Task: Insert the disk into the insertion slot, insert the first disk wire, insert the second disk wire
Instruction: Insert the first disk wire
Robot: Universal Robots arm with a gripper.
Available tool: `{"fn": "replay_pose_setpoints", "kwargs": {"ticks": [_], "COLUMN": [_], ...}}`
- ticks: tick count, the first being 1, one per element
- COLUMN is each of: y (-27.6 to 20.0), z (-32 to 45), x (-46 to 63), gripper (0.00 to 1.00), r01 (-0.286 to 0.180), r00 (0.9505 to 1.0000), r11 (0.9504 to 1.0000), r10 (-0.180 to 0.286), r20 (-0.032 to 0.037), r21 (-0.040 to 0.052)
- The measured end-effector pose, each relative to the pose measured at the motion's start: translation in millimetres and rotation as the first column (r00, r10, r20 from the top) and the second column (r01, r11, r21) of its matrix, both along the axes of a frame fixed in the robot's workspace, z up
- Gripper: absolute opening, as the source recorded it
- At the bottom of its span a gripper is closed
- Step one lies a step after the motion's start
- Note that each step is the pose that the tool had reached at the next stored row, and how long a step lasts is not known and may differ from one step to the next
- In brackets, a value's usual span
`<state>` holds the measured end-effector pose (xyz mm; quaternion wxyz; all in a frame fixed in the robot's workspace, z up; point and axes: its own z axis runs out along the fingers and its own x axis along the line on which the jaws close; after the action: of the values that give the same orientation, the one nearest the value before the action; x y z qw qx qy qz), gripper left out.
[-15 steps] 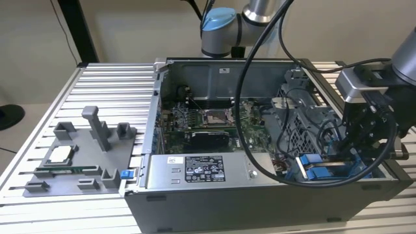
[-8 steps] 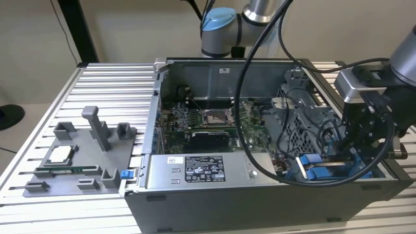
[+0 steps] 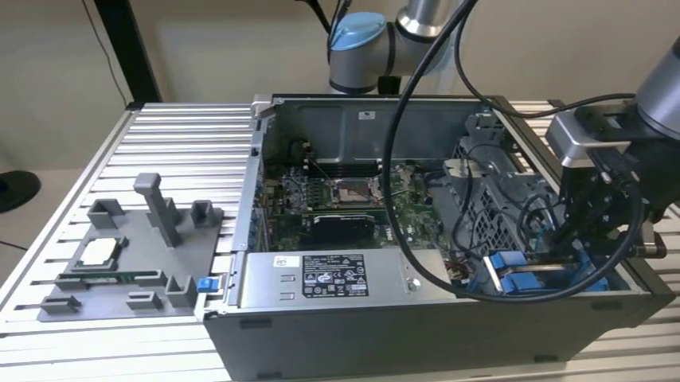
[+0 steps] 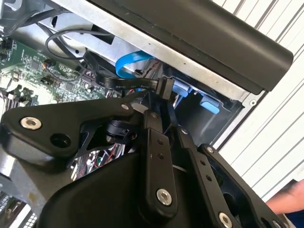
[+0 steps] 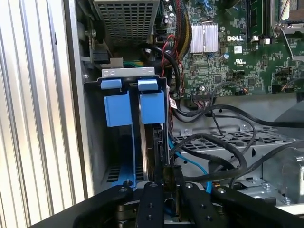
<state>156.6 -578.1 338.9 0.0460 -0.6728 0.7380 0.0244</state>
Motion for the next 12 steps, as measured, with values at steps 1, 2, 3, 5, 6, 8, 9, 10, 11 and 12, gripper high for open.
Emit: {"fn": "replay_pose_setpoints", "kwargs": {"ticks": [1, 2, 3, 5, 6, 8, 9, 10, 11, 12], "y": [0.0, 0.1, 0.2, 0.4, 0.5, 0.5, 0.5, 0.5, 0.5, 0.5], "z": [-0.3, -0.7, -1.2, -3.1, -3.6, -4.8, -5.5, -6.5, -7.6, -8.8], "x": [-0.1, -0.3, -0.7, -1.7, -2.0, -2.4, -2.5, -2.6, -2.7, -2.7], "gripper": [0.0, 0.0, 0.0, 0.0, 0.0, 0.0, 0.0, 0.0, 0.0, 0.0], "r01": [0.0, 0.0, 0.0, 0.0, 0.0, 0.0, 0.0, 0.0, 0.0, 0.0], "r00": [1.0, 1.0, 1.0, 1.0, 1.0, 1.0, 1.0, 1.0, 1.0, 1.0], "r11": [1.0, 1.0, 1.0, 1.0, 1.0, 1.0, 1.0, 1.0, 1.0, 1.0], "r10": [0.0, 0.0, 0.0, 0.0, 0.0, 0.0, 0.0, 0.0, 0.0, 0.0], "r20": [0.0, 0.0002, 0.0003, 0.0001, 0.0001, -0.0002, -0.0001, -0.0001, 0.0, 0.0], "r21": [-0.0001, -0.0003, -0.0002, 0.0015, 0.0011, -0.0001, -0.0006, -0.001, -0.001, -0.0006]}}
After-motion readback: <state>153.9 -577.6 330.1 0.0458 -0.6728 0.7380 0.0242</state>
